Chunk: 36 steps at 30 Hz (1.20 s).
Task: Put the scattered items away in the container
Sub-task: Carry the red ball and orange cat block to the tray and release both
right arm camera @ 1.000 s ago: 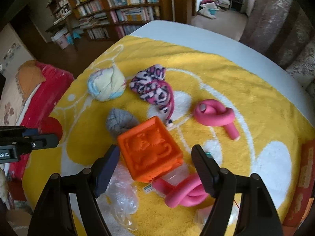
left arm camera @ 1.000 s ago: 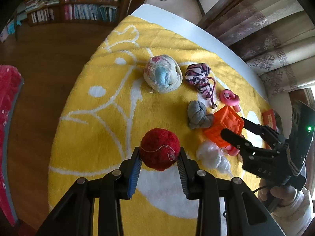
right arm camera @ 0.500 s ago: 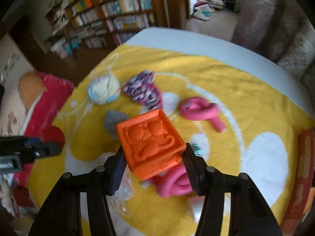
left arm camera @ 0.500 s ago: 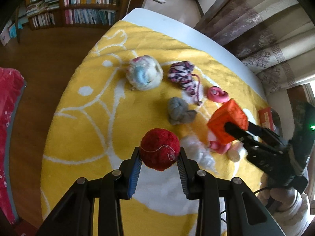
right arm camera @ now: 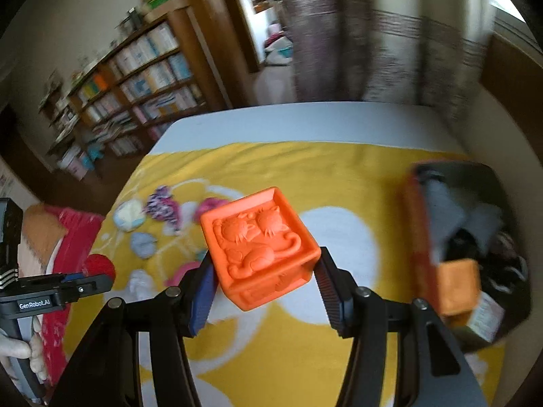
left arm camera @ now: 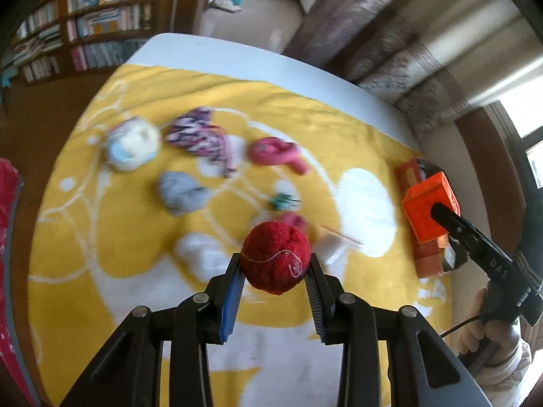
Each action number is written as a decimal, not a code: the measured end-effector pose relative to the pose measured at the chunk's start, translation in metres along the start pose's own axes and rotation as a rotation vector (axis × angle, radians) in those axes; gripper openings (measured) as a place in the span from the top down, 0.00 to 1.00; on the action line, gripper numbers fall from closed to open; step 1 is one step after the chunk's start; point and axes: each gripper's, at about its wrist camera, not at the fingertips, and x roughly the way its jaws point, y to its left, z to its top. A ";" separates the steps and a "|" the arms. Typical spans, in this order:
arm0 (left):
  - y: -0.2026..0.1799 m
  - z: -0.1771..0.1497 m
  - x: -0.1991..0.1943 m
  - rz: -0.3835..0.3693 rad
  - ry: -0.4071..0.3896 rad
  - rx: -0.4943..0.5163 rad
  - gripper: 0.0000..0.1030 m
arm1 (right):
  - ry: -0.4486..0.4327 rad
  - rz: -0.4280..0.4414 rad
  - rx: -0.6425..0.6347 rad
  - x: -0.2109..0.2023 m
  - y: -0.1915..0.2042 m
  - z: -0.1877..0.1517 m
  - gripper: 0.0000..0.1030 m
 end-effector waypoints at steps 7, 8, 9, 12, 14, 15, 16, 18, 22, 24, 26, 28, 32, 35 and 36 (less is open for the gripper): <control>-0.074 -0.002 0.019 -0.048 0.012 0.084 0.64 | -0.048 -0.071 0.090 -0.037 -0.069 -0.012 0.42; -0.087 -0.003 0.021 -0.054 0.013 0.100 0.64 | -0.055 -0.079 0.099 -0.042 -0.078 -0.012 0.42; -0.094 -0.003 0.022 -0.058 0.013 0.110 0.64 | -0.063 -0.088 0.109 -0.047 -0.089 -0.013 0.42; -0.123 -0.002 0.026 -0.071 0.010 0.141 0.64 | -0.087 -0.115 0.148 -0.059 -0.118 -0.013 0.42; -0.136 -0.002 0.027 -0.077 0.006 0.156 0.64 | -0.105 -0.135 0.167 -0.067 -0.136 -0.011 0.42; -0.143 -0.001 0.027 -0.079 0.004 0.162 0.64 | -0.112 -0.144 0.173 -0.070 -0.143 -0.009 0.42; -0.148 -0.001 0.027 -0.081 0.001 0.166 0.64 | -0.121 -0.151 0.177 -0.072 -0.149 -0.006 0.42; -0.158 0.000 0.027 -0.082 -0.005 0.174 0.64 | -0.137 -0.162 0.179 -0.074 -0.159 0.001 0.42; -0.174 0.003 0.026 -0.083 -0.016 0.179 0.64 | -0.163 -0.184 0.174 -0.073 -0.173 0.020 0.42; -0.179 0.005 0.026 -0.080 -0.021 0.178 0.64 | -0.176 -0.193 0.166 -0.071 -0.177 0.030 0.42; -0.181 0.007 0.025 -0.077 -0.024 0.176 0.64 | -0.191 -0.212 0.165 -0.066 -0.181 0.041 0.41; -0.186 0.009 0.026 -0.076 -0.025 0.173 0.64 | -0.202 -0.210 0.173 -0.059 -0.188 0.049 0.39; -0.197 0.014 0.031 -0.076 -0.024 0.182 0.64 | -0.230 -0.229 0.158 -0.055 -0.194 0.055 0.29; -0.211 0.019 0.038 -0.085 -0.015 0.202 0.64 | -0.254 -0.248 0.143 -0.061 -0.191 0.048 0.26; -0.218 0.020 0.041 -0.090 -0.010 0.214 0.64 | -0.255 -0.254 0.145 -0.064 -0.191 0.043 0.26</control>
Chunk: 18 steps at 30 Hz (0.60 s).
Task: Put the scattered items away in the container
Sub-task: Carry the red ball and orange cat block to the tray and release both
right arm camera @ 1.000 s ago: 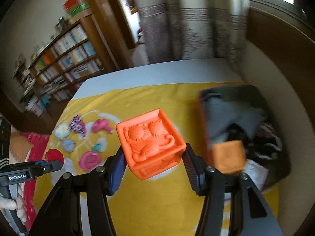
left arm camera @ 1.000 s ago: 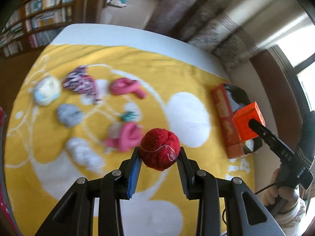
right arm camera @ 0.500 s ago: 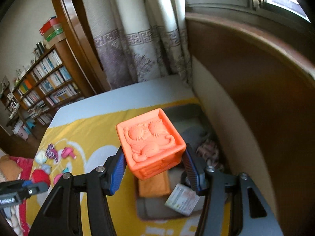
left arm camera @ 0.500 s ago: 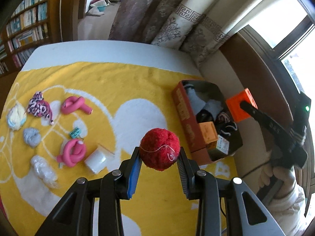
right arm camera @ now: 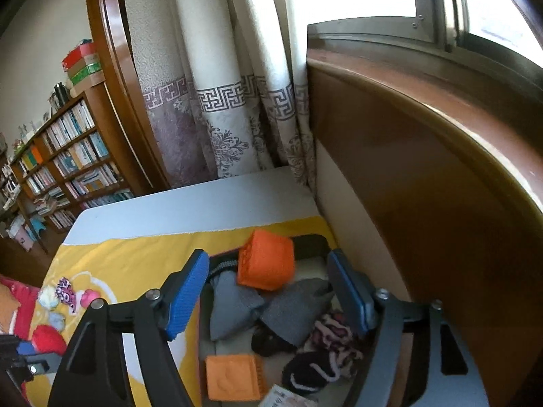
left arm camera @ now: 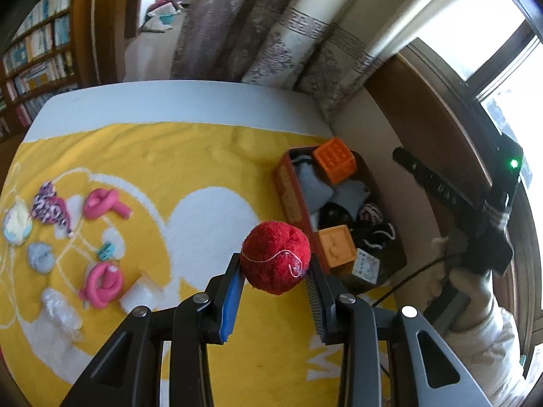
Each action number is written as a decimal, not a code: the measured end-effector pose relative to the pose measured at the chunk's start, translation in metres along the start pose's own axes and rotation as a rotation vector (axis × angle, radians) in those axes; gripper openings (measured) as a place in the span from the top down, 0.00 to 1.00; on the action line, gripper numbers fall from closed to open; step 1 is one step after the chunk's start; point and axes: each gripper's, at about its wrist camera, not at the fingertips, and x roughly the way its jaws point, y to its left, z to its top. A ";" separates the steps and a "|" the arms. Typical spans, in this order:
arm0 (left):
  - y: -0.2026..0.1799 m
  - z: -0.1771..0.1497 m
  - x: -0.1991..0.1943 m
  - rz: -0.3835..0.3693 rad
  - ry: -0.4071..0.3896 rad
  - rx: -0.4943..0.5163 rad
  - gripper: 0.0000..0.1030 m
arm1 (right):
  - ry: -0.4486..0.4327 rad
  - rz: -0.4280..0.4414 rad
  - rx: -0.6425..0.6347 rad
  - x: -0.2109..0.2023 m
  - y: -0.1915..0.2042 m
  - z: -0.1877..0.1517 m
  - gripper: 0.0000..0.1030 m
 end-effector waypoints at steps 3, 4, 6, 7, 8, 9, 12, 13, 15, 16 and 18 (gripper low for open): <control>-0.015 0.006 0.009 -0.017 0.012 0.031 0.64 | 0.004 -0.004 0.046 -0.010 -0.006 -0.015 0.26; -0.020 0.008 0.013 -0.023 0.017 0.041 0.64 | 0.007 -0.011 0.072 -0.016 -0.010 -0.026 0.26; -0.033 0.013 0.022 -0.037 0.027 0.065 0.64 | 0.015 -0.032 0.093 -0.022 -0.014 -0.041 0.26; -0.038 0.015 0.026 -0.042 0.031 0.076 0.64 | 0.022 -0.043 0.088 -0.027 -0.016 -0.051 0.26; -0.043 0.017 0.030 -0.046 0.034 0.085 0.64 | 0.025 -0.053 0.080 -0.032 -0.016 -0.057 0.26; -0.049 0.020 0.034 -0.050 0.039 0.095 0.64 | 0.029 -0.063 0.072 -0.037 -0.016 -0.064 0.26; -0.067 0.030 0.046 -0.071 0.046 0.121 0.64 | 0.055 -0.066 0.038 -0.044 -0.015 -0.080 0.26; -0.073 0.035 0.049 -0.077 0.045 0.134 0.64 | 0.057 -0.079 0.015 -0.049 -0.014 -0.087 0.26; -0.084 0.042 0.055 -0.087 0.042 0.151 0.64 | 0.065 -0.077 -0.007 -0.053 -0.013 -0.095 0.26; -0.088 0.047 0.058 -0.091 0.038 0.156 0.64 | 0.069 -0.075 -0.010 -0.054 -0.012 -0.098 0.26; -0.097 0.057 0.067 -0.099 0.048 0.154 0.48 | 0.073 -0.072 -0.006 -0.059 -0.012 -0.103 0.26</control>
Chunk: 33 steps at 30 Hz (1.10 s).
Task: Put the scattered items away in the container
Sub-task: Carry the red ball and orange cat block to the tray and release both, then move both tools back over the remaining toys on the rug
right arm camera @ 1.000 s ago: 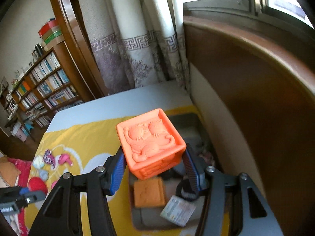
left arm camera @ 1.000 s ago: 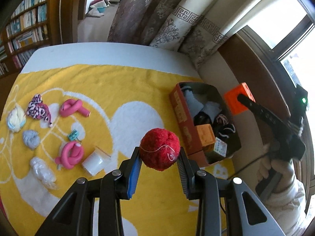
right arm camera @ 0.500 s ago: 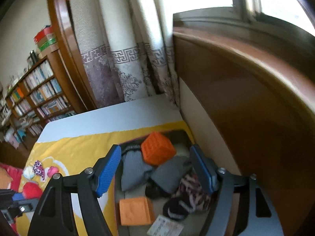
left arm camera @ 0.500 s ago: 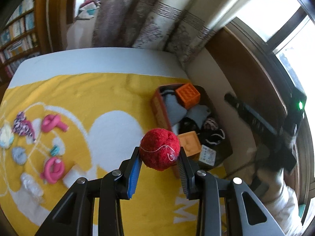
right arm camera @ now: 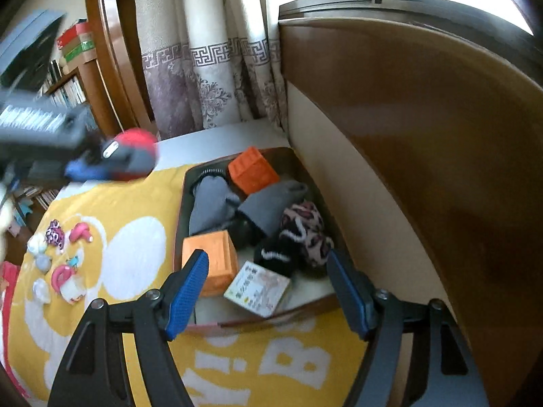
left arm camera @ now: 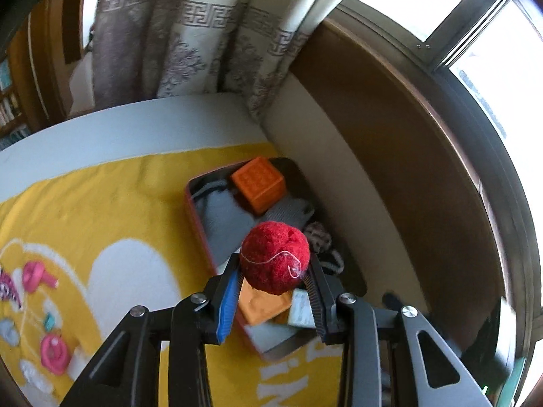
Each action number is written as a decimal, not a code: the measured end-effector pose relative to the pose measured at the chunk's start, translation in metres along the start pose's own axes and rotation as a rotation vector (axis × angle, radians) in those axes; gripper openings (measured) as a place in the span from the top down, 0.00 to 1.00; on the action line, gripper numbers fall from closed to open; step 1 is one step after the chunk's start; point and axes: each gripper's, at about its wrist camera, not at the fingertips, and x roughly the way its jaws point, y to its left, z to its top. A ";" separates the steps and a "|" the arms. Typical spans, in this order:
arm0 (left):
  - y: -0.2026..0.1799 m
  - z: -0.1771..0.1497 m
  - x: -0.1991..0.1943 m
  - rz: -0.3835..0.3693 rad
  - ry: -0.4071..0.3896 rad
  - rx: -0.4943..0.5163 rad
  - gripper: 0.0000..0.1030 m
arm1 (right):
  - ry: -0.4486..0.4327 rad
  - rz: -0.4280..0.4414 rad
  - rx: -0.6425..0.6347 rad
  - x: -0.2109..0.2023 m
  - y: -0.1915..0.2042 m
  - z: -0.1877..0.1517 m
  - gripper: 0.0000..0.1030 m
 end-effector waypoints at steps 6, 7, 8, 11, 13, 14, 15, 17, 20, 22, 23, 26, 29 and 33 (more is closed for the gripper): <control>-0.003 0.007 0.003 0.014 -0.006 -0.028 0.23 | 0.012 0.006 0.002 -0.001 -0.003 -0.007 0.26; -0.001 0.007 0.003 0.015 -0.003 -0.035 0.23 | 0.015 0.008 0.008 0.000 -0.003 -0.007 0.26; 0.003 0.006 0.002 0.015 -0.001 -0.047 0.23 | 0.017 0.009 0.010 0.000 -0.003 -0.008 0.26; 0.014 0.000 -0.004 0.022 -0.001 -0.081 0.23 | 0.025 0.018 0.009 0.001 -0.001 -0.010 0.26; 0.021 -0.005 -0.010 0.036 -0.009 -0.093 0.23 | 0.034 0.032 0.004 0.003 0.004 -0.010 0.26; 0.025 -0.008 -0.014 0.042 -0.013 -0.100 0.23 | 0.039 0.040 -0.004 0.003 0.007 -0.010 0.26; 0.028 -0.010 -0.016 0.046 -0.017 -0.105 0.23 | 0.039 0.046 -0.011 0.004 0.010 -0.011 0.26; 0.036 -0.015 -0.023 0.056 -0.027 -0.117 0.23 | 0.041 0.063 -0.028 0.004 0.019 -0.011 0.26; 0.052 -0.025 -0.038 0.064 -0.044 -0.144 0.23 | 0.045 0.089 -0.048 0.004 0.032 -0.011 0.26; 0.062 -0.032 -0.045 0.075 -0.051 -0.160 0.23 | 0.050 0.108 -0.060 0.005 0.041 -0.011 0.26; 0.069 -0.037 -0.050 0.081 -0.055 -0.170 0.23 | 0.053 0.116 -0.064 0.005 0.045 -0.011 0.26; 0.087 -0.048 -0.063 0.095 -0.066 -0.199 0.23 | 0.066 0.147 -0.076 0.006 0.061 -0.013 0.26; 0.111 -0.063 -0.080 0.113 -0.079 -0.236 0.23 | 0.080 0.177 -0.093 0.006 0.079 -0.015 0.26; 0.146 -0.083 -0.102 0.140 -0.098 -0.296 0.23 | 0.106 0.219 -0.113 0.009 0.106 -0.018 0.26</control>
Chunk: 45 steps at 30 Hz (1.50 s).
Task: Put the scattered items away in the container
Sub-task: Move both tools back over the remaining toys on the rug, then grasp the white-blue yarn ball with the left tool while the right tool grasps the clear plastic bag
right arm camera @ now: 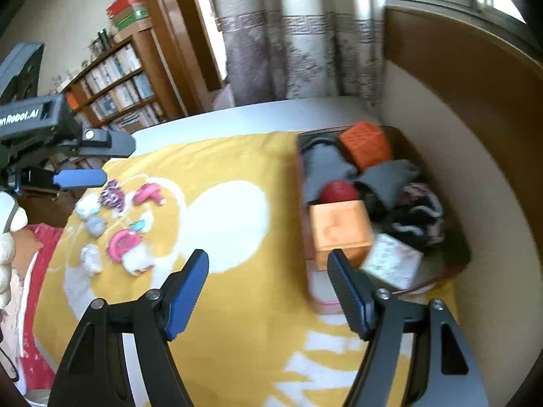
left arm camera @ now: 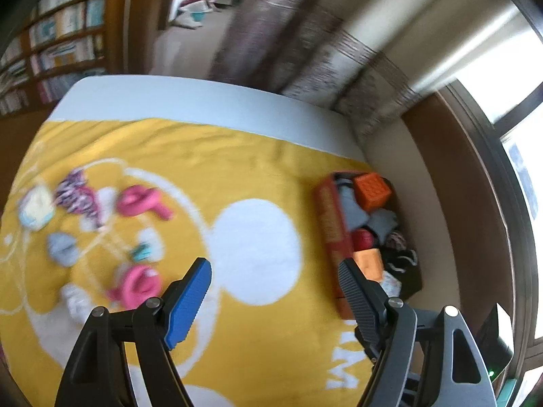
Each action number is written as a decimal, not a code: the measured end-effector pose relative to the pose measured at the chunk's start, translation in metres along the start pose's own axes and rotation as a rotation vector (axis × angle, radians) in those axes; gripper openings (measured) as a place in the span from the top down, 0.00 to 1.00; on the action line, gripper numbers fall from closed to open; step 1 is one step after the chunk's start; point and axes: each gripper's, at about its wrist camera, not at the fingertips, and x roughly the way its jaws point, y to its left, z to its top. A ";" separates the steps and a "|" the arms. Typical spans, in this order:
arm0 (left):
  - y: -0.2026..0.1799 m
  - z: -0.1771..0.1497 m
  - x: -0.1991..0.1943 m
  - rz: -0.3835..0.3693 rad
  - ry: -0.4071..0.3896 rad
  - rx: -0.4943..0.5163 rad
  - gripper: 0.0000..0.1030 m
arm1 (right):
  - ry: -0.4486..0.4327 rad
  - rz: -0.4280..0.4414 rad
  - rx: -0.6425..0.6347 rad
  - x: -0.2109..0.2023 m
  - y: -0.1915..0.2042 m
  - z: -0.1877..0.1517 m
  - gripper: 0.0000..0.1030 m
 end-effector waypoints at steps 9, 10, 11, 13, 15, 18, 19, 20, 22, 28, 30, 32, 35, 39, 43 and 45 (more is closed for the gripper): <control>0.110 -0.014 -0.040 0.081 -0.023 -0.147 0.23 | 0.060 0.066 -0.022 0.017 0.056 -0.001 0.26; 0.122 -0.017 -0.043 0.087 -0.023 -0.162 0.23 | 0.067 0.072 -0.027 0.020 0.065 -0.001 0.26; 0.136 -0.020 -0.046 0.094 -0.022 -0.179 0.23 | 0.073 0.078 -0.030 0.022 0.070 -0.001 0.26; 0.155 -0.024 -0.051 0.104 -0.019 -0.206 0.23 | 0.091 0.092 -0.034 0.029 0.083 -0.001 0.26; 0.175 -0.027 -0.056 0.111 -0.017 -0.229 0.23 | 0.108 0.099 -0.041 0.035 0.095 -0.001 0.26; 0.199 -0.030 -0.059 0.113 -0.008 -0.263 0.23 | 0.131 0.102 -0.056 0.044 0.113 -0.004 0.26; 0.206 -0.030 -0.060 0.112 -0.004 -0.274 0.23 | 0.137 0.102 -0.059 0.046 0.118 -0.005 0.26; 0.213 -0.030 -0.061 0.113 0.000 -0.282 0.23 | 0.142 0.101 -0.061 0.048 0.124 -0.005 0.26; 0.226 -0.030 -0.062 0.116 0.004 -0.289 0.23 | 0.150 0.101 -0.064 0.052 0.134 -0.005 0.26; 0.258 -0.026 -0.061 0.114 0.020 -0.299 0.23 | 0.168 0.122 -0.101 0.063 0.172 -0.005 0.26; 0.266 -0.024 -0.061 0.115 0.026 -0.298 0.23 | 0.179 0.134 -0.111 0.067 0.182 -0.005 0.26; 0.275 -0.022 -0.060 0.115 0.031 -0.302 0.23 | 0.189 0.146 -0.133 0.073 0.197 -0.005 0.26; 0.287 -0.018 -0.058 0.120 0.042 -0.301 0.23 | 0.194 0.168 -0.173 0.082 0.219 -0.004 0.26; 0.301 -0.013 -0.054 0.123 0.056 -0.301 0.23 | 0.205 0.206 -0.232 0.093 0.249 -0.004 0.26; 0.310 -0.008 -0.049 0.125 0.071 -0.291 0.23 | 0.250 0.251 -0.270 0.111 0.273 -0.008 0.26; 0.313 -0.005 -0.046 0.128 0.076 -0.283 0.23 | 0.272 0.254 -0.283 0.120 0.279 -0.012 0.27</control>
